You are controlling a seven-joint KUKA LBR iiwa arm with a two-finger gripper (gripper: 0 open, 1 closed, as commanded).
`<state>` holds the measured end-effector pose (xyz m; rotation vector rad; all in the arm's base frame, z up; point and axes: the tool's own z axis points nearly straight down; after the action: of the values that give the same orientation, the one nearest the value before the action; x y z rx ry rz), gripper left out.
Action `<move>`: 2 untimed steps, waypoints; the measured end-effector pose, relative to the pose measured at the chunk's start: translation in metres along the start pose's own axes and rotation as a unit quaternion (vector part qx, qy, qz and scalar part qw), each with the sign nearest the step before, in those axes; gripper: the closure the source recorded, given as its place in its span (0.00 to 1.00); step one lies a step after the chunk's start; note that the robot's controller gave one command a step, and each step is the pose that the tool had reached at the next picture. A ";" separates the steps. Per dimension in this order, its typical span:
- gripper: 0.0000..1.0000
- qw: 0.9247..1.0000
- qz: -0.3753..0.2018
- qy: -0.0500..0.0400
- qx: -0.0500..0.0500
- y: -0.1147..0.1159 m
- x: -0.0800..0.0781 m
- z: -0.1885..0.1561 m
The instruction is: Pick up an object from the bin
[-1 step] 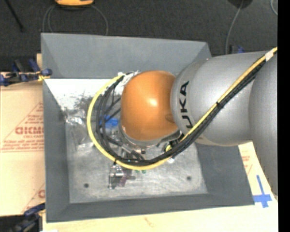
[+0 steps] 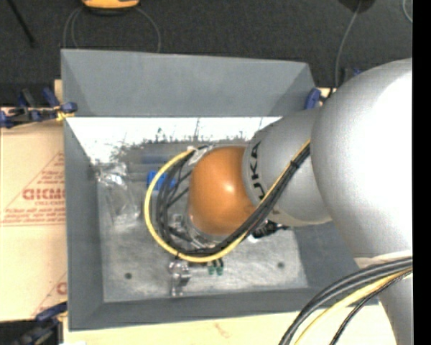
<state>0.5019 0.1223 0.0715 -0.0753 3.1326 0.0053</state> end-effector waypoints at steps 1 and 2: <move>0.00 1.000 0.017 -0.001 0.002 -0.057 -0.031 -0.005; 1.00 1.000 0.018 -0.001 0.000 -0.054 -0.031 -0.006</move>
Offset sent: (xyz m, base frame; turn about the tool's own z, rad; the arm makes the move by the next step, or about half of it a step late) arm 0.0301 -0.0529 0.0018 0.0291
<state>0.5355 0.0695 0.0777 -0.0200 3.1322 0.0045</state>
